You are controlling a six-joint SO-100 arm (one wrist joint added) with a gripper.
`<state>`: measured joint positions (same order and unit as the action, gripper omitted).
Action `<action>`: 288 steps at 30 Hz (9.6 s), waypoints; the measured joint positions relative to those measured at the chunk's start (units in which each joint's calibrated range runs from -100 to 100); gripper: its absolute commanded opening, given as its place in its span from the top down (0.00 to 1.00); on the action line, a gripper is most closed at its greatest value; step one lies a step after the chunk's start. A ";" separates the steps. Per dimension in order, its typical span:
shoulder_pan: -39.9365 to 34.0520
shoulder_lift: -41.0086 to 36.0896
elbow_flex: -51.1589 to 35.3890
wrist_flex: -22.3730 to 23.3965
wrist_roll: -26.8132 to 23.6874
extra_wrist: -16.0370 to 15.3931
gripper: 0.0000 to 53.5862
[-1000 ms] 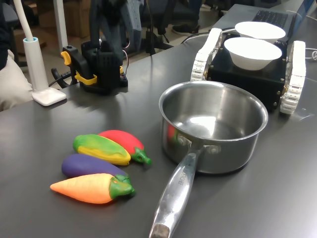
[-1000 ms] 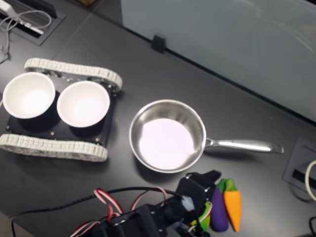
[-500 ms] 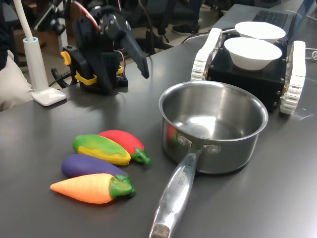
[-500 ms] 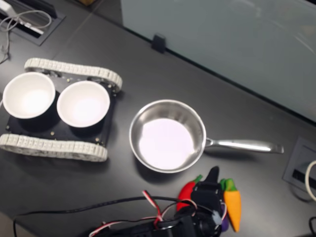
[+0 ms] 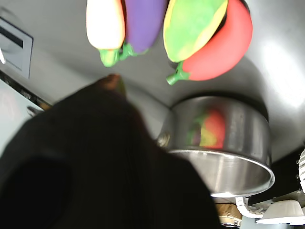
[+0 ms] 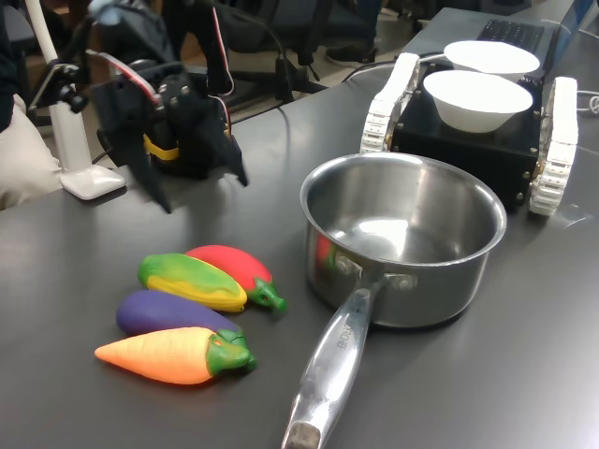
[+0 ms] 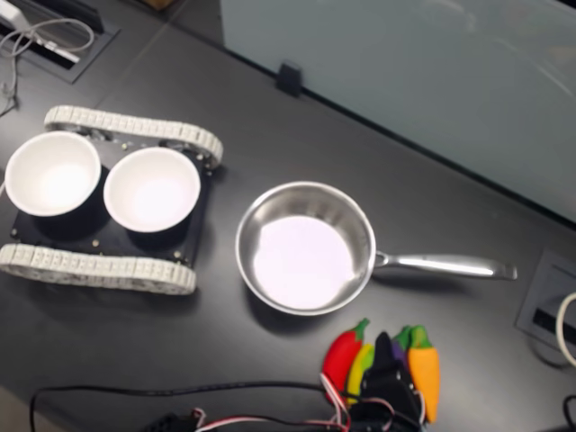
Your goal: Pick up the brinjal and place them in the pan
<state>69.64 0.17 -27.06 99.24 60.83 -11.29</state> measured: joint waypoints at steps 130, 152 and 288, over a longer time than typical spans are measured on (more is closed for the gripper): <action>-2.75 6.31 -6.97 -22.01 -31.55 -0.18 1.00; -23.10 -13.72 -3.89 -22.18 -52.55 2.75 1.00; -68.43 -69.78 86.79 -48.62 -57.29 26.54 1.00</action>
<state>1.21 -69.61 59.73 50.62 3.54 15.24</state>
